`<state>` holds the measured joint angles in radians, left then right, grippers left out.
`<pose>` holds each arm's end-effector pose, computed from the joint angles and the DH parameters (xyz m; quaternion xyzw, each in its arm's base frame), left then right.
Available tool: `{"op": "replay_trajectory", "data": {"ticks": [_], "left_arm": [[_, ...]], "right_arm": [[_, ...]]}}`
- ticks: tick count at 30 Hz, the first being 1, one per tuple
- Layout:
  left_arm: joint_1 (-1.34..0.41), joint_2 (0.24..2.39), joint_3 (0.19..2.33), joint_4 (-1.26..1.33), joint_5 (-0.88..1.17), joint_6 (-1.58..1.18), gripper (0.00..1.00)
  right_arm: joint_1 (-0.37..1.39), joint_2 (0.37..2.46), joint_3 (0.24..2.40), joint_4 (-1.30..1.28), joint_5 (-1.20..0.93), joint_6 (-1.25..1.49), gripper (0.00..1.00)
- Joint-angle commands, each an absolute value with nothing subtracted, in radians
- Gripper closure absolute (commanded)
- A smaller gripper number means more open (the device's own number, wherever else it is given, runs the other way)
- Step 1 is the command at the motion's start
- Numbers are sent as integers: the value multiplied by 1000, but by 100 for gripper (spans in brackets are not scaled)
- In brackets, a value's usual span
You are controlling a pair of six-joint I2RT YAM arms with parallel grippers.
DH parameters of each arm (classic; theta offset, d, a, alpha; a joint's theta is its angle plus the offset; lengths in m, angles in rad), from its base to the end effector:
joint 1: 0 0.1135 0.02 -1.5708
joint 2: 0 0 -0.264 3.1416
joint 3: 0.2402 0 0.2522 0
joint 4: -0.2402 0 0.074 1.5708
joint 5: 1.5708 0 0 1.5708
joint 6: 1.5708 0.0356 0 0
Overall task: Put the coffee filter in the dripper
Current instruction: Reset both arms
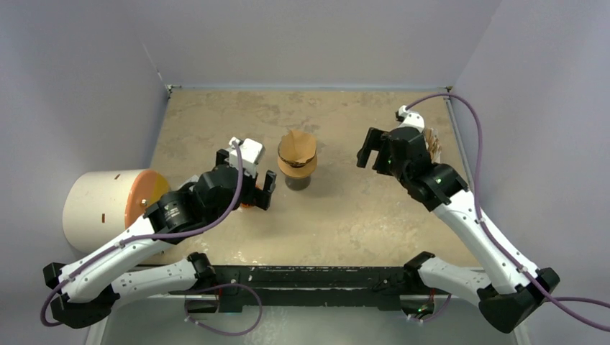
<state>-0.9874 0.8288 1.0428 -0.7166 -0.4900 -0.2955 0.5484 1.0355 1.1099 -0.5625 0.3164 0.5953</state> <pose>0.1025 -0.1248 0.3680 0.1670 0.8274 -0.1282 0.5206 0.1939 0.1054 0.3680 0.1010 0.8442 0.1619 0.5010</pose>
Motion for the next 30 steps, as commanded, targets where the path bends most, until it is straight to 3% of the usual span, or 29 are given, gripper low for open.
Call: {"op": "replay_trajectory", "data": {"ticks": [1, 7, 14, 19, 30], "left_arm": [[-979, 876, 1205, -714, -618, -265, 4], [-890, 940, 1330, -742, -592, -222, 4], [-645, 1013, 1377, -788, -402, -242, 4], [-519, 1022, 1344, -776, -327, -283, 4], [-465, 881, 1169, -689, -347, -327, 4]], "right_arm": [[543, 1031, 1228, -734, 531, 512, 1], [505, 1071, 1390, -828, 500, 507, 1], [273, 1090, 1438, -854, 302, 486, 1], [133, 1061, 1347, -799, 70, 495, 1], [130, 765, 1151, -652, 49, 422, 1]]}}
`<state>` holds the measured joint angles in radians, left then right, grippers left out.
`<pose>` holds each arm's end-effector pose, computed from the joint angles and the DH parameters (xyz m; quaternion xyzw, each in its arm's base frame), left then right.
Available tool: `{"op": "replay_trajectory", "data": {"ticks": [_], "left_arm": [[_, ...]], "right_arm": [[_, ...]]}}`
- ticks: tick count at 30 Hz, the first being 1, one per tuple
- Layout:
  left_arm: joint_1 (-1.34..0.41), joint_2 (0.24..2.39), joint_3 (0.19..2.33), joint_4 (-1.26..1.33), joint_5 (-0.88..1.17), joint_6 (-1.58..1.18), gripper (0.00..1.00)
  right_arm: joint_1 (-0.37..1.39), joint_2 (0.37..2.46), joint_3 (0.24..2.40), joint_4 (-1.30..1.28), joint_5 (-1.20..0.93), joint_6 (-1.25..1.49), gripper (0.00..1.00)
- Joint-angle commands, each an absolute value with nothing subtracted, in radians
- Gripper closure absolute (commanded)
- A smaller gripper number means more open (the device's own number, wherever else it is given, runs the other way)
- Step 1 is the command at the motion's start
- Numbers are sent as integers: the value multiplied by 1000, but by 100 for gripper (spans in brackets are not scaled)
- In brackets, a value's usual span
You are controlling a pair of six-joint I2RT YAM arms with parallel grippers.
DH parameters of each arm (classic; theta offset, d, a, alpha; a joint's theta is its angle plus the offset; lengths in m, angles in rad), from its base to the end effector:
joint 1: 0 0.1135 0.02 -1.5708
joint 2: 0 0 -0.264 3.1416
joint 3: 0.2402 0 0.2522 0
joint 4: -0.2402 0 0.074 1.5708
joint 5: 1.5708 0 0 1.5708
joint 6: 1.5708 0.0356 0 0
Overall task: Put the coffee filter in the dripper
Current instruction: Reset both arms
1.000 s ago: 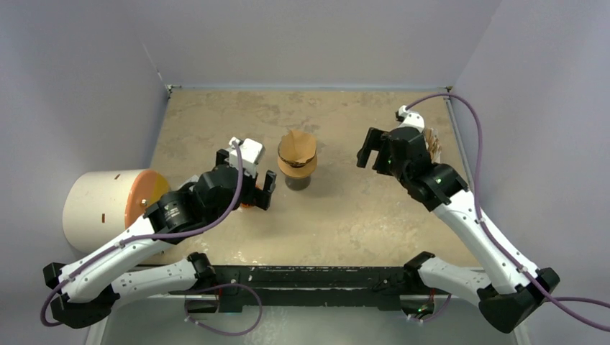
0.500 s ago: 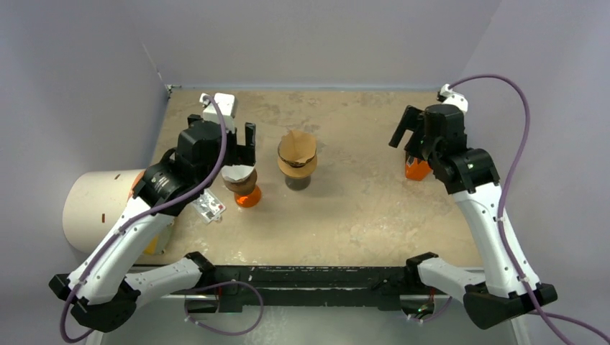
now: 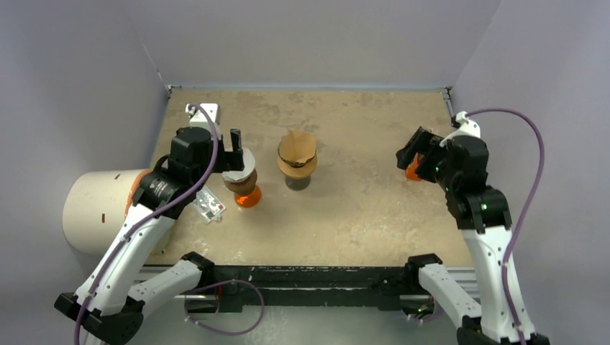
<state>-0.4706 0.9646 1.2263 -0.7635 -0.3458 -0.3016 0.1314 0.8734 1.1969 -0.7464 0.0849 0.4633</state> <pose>0.1703 -0.0731 0.4001 -0.0158 0.8521 -0.0518 0.5206 0.1624 0.0184 0.4057 0.1613 0.8237 0.1249 0.5291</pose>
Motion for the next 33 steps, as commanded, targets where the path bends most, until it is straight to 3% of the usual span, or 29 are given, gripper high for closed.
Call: {"op": "replay_trajectory", "data": {"ticks": [1, 17, 33], "left_arm": [[-465, 861, 1151, -684, -345, -330, 4], [-465, 421, 873, -497, -164, -283, 5], [-465, 411, 857, -470, -85, -296, 6]], "right_arm": [[130, 744, 1140, -643, 50, 415, 1], [132, 476, 909, -482, 15, 331, 1], [166, 452, 836, -449, 38, 325, 1]]}}
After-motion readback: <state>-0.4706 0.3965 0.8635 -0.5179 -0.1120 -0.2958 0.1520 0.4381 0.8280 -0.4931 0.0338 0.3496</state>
